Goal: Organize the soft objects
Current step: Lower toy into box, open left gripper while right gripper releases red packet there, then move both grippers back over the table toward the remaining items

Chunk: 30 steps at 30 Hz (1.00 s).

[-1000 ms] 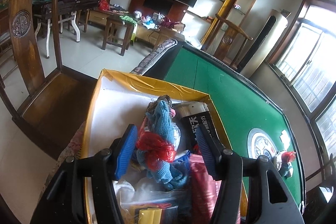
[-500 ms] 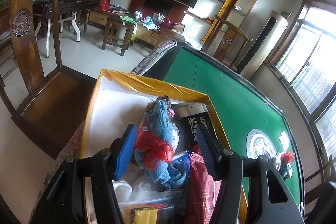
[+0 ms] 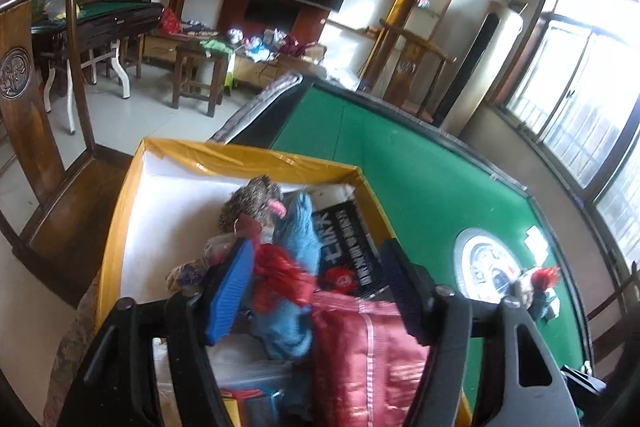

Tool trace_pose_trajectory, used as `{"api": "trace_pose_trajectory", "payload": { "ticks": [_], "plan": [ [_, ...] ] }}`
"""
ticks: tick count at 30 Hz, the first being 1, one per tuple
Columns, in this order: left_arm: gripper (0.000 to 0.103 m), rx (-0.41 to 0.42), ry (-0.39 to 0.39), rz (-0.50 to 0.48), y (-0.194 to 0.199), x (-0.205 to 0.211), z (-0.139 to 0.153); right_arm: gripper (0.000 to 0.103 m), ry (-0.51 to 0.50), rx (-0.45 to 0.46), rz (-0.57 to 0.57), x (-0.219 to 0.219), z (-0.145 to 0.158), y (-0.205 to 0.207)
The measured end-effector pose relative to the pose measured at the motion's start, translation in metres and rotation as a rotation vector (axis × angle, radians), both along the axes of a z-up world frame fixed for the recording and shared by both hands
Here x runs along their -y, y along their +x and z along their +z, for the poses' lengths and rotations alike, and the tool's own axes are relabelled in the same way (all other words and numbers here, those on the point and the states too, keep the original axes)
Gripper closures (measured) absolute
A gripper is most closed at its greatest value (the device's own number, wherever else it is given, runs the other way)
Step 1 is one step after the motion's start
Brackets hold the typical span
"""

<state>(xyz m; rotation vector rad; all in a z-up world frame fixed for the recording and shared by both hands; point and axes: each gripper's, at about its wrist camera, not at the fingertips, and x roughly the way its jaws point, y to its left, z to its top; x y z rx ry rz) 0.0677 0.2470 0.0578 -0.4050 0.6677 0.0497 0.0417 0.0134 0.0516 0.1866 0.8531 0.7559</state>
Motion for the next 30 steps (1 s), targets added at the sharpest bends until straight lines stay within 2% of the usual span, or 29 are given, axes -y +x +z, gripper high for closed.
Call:
{"api": "trace_pose_trajectory", "payload": {
  "ticks": [4,8,10,13,17,24,27,29,30],
  "plan": [
    [0.031,0.069,-0.008,-0.006,-0.007,0.002,0.01,0.031,0.026,0.004,-0.094,0.046,-0.001,0.012],
    [0.029,0.152,0.018,-0.006,-0.016,0.007,0.022,0.031,0.002,0.047,-0.258,0.102,0.002,0.027],
    [0.025,0.203,0.012,-0.036,-0.021,0.011,0.029,0.031,0.013,0.048,-0.353,0.138,0.003,0.034],
    [0.023,0.275,0.014,-0.093,-0.028,0.019,0.038,0.031,0.019,0.039,-0.491,0.19,0.002,0.044],
    [0.023,0.297,0.004,-0.151,-0.028,0.029,0.04,0.031,0.006,0.007,-0.612,0.248,-0.002,0.068],
    [0.023,0.296,0.058,-0.156,-0.027,0.038,0.039,0.031,-0.002,-0.084,-0.683,0.301,-0.029,0.12],
    [0.023,0.305,0.058,-0.154,-0.029,0.038,0.039,0.031,0.008,-0.129,-0.674,0.307,-0.04,0.144],
    [0.023,0.301,0.059,-0.148,-0.029,0.039,0.037,0.031,0.073,-0.14,-0.653,0.304,-0.042,0.152],
    [0.023,0.295,0.059,-0.149,-0.028,0.039,0.036,0.031,0.075,-0.15,-0.636,0.298,-0.044,0.158]
  ]
}}
